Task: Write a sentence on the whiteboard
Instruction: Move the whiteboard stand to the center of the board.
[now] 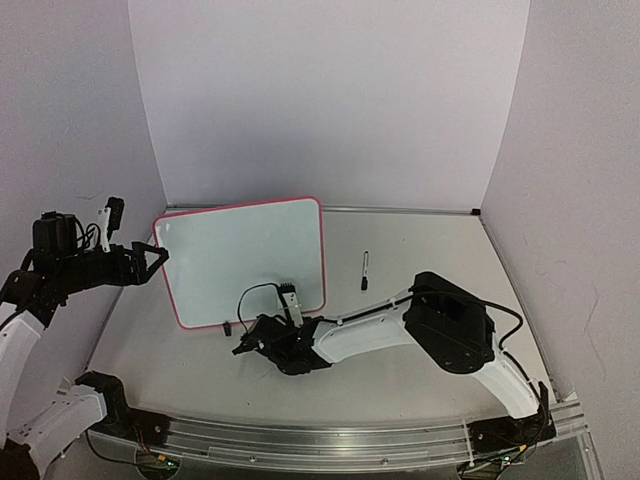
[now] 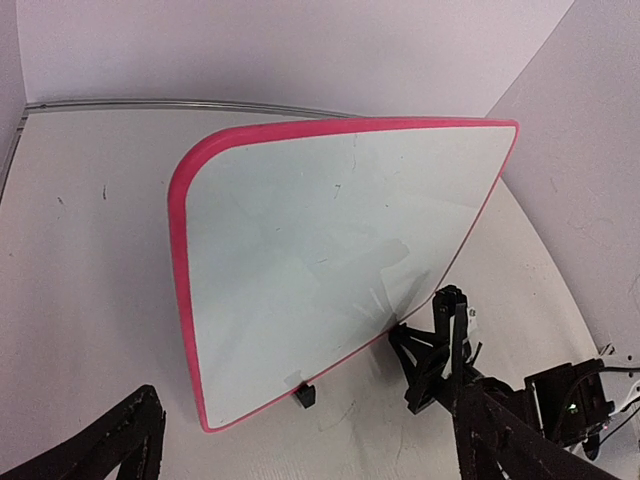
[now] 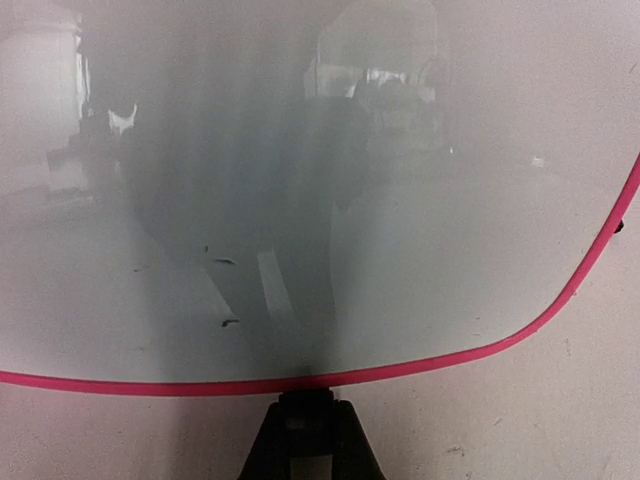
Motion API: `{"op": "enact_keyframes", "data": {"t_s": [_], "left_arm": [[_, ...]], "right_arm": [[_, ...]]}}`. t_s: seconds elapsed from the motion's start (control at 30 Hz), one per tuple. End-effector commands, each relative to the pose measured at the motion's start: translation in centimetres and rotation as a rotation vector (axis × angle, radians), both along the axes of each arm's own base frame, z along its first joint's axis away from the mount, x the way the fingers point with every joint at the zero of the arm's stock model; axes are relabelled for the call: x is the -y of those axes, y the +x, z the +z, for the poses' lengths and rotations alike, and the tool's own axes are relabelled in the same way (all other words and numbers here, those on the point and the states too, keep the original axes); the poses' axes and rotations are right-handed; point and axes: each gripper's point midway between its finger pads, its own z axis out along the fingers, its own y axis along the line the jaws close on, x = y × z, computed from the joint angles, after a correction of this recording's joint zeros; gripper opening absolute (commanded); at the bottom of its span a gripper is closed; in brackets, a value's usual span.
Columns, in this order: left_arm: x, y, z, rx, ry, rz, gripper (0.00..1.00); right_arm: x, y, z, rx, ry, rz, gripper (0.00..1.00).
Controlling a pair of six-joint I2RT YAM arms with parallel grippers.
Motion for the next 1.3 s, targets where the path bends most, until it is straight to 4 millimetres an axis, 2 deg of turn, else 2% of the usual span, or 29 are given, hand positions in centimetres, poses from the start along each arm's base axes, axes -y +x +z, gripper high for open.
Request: {"op": "enact_keyframes", "data": {"t_s": [0.0, 0.23, 0.4, 0.43, 0.53, 0.6, 0.73, 0.77, 0.87, 0.9, 1.0, 1.1, 1.27], "left_arm": [[-0.7, 0.5, 0.4, 0.025, 0.030, 0.036, 0.99], [-1.2, 0.9, 0.0, 0.009, 0.045, 0.061, 0.99], [-1.2, 1.1, -0.3, -0.005, 0.048, 0.064, 1.00], [-1.2, 1.1, -0.3, -0.008, 0.048, 0.064, 0.99], [-1.2, 1.2, -0.4, -0.012, 0.049, 0.067, 1.00], [-1.2, 1.2, -0.6, -0.016, 0.050, 0.065, 1.00], [-1.0, 1.4, -0.7, -0.025, 0.046, 0.052, 0.99], [-0.9, 1.4, -0.8, -0.027, 0.045, 0.049, 0.99], [-0.7, 1.5, -0.9, -0.035, 0.041, 0.038, 0.99], [-0.7, 1.5, -1.0, -0.036, 0.041, 0.034, 0.99], [-0.6, 1.7, -1.1, -0.044, 0.040, 0.028, 0.99], [-0.5, 2.0, -1.2, -0.049, 0.040, 0.024, 0.99], [-1.4, 3.1, -1.4, -0.055, 0.077, 0.071, 0.99]], "right_arm": [[5.1, 2.4, 2.0, 0.053, -0.044, -0.141, 0.00], [7.7, 2.8, 2.0, 0.037, -0.065, -0.161, 0.00], [7.8, 2.8, 1.9, 0.025, -0.081, -0.123, 0.00], [7.7, 2.7, 2.0, 0.021, -0.083, -0.110, 0.06], [7.2, 2.4, 2.6, 0.005, -0.061, -0.062, 0.41], [6.8, 2.0, 2.9, -0.009, -0.033, -0.017, 0.57], [6.0, 0.8, 3.9, -0.044, 0.032, 0.101, 0.71], [5.5, 0.4, 4.4, -0.054, 0.049, 0.148, 0.73], [5.5, -1.1, 4.8, -0.099, 0.085, 0.235, 0.79], [5.7, -1.6, 5.5, -0.104, 0.105, 0.258, 0.79], [7.2, -2.8, 6.9, -0.113, 0.123, 0.291, 0.81], [9.2, -3.5, 9.5, -0.090, 0.145, 0.288, 0.83], [14.9, -2.2, 11.5, -0.097, 0.169, 0.183, 0.85]]}}
